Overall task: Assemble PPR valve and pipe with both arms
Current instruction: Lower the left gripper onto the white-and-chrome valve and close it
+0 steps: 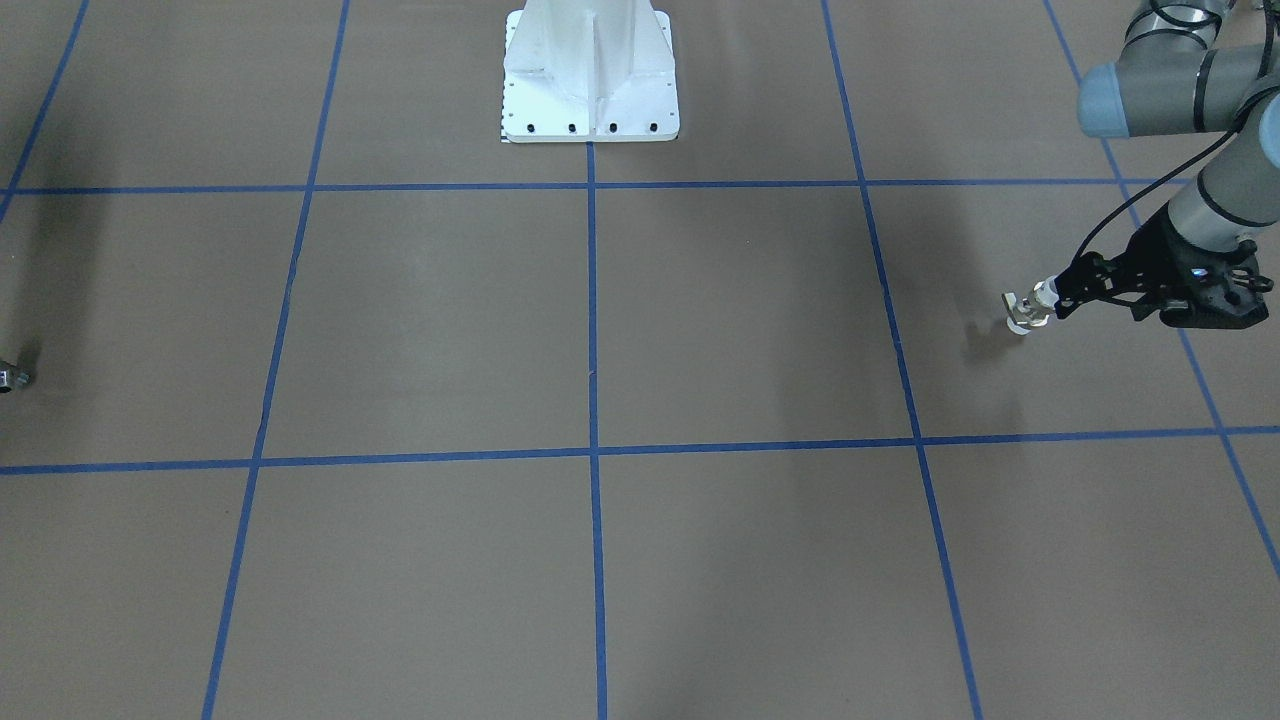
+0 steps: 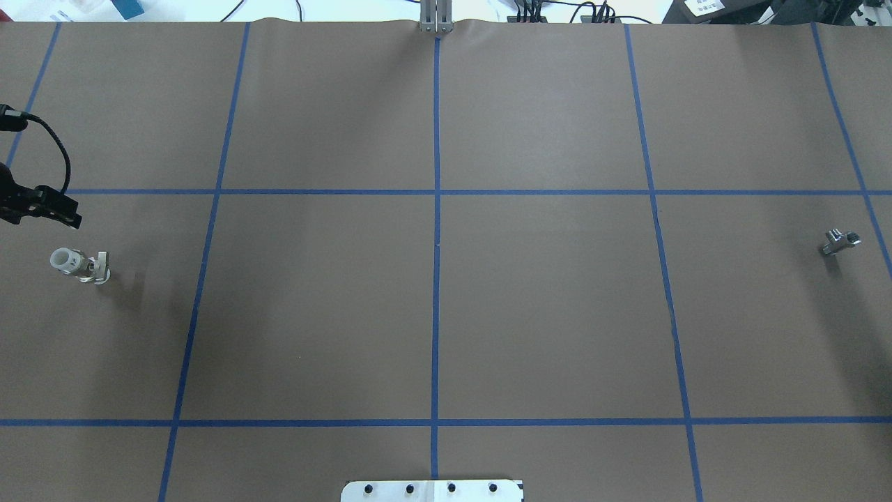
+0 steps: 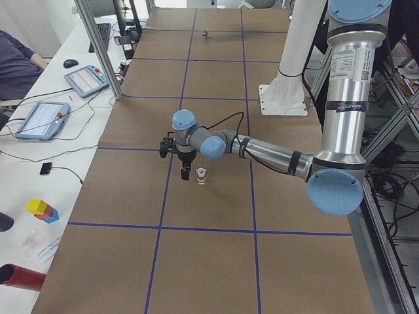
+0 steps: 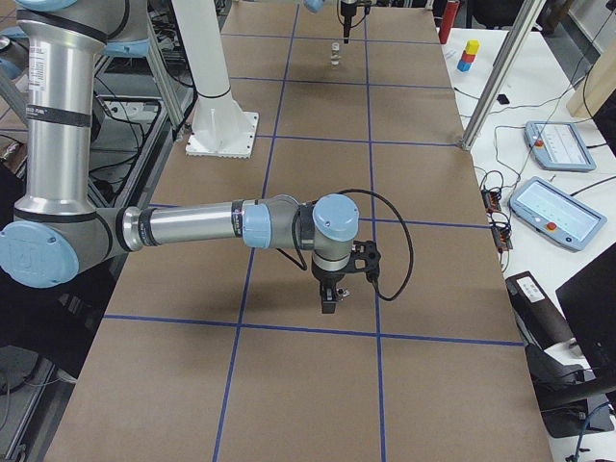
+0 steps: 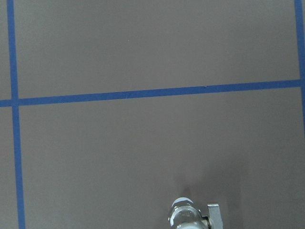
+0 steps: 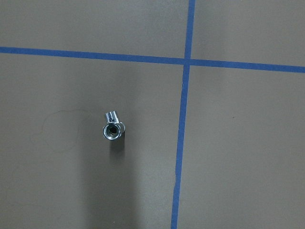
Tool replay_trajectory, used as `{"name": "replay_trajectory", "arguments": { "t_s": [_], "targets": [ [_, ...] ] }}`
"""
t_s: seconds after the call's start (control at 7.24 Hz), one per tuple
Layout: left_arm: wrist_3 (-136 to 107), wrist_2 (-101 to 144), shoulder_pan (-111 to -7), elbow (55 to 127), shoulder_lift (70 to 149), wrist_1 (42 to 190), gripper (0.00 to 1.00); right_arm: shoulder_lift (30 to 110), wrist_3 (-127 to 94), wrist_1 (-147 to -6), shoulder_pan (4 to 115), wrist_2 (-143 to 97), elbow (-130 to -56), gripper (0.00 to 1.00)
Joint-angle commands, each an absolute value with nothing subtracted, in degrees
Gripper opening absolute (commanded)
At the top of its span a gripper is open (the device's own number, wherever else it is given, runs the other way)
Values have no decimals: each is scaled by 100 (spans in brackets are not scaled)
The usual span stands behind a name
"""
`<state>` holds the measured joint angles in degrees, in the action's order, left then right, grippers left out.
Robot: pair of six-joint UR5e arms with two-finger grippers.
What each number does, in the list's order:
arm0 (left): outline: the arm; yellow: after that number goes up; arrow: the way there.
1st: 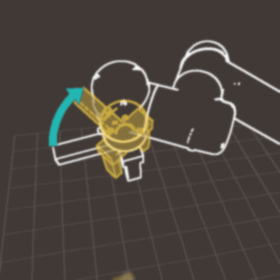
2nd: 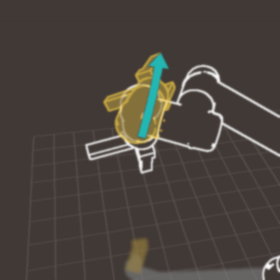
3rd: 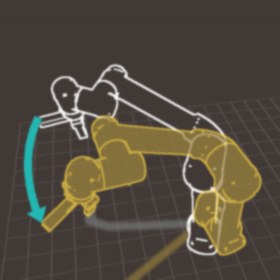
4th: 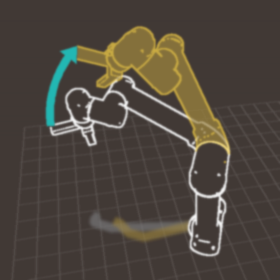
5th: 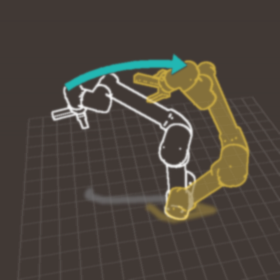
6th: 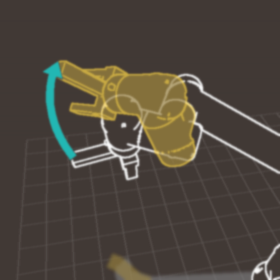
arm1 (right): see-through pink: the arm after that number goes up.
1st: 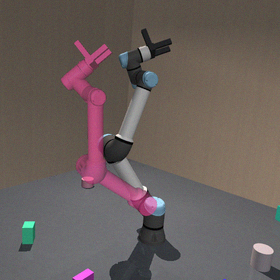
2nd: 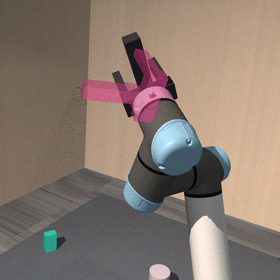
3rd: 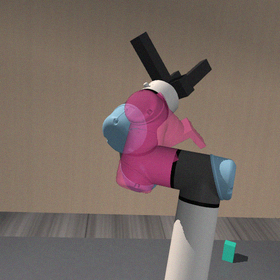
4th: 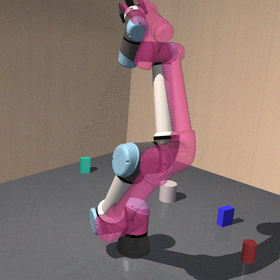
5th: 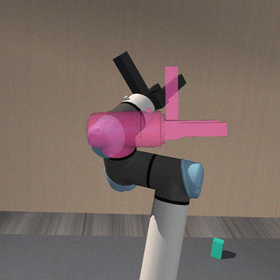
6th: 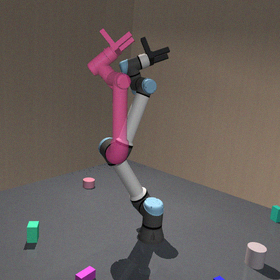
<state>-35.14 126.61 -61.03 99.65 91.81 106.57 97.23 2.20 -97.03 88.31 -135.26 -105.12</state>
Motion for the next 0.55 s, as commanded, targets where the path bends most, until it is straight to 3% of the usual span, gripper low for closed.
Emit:
{"name": "replay_trajectory", "arguments": {
  "t_s": [0.0,0.41],
  "targets": [
    [-3604,12639,-5985,9879,9132,10828,100,9721,220,-9703,8824,-13526,-10520,99],
    [-3595,12639,-5819,9914,9105,10819,100,9721,220,-9712,8824,-13518,-10512,99]
  ]
}}
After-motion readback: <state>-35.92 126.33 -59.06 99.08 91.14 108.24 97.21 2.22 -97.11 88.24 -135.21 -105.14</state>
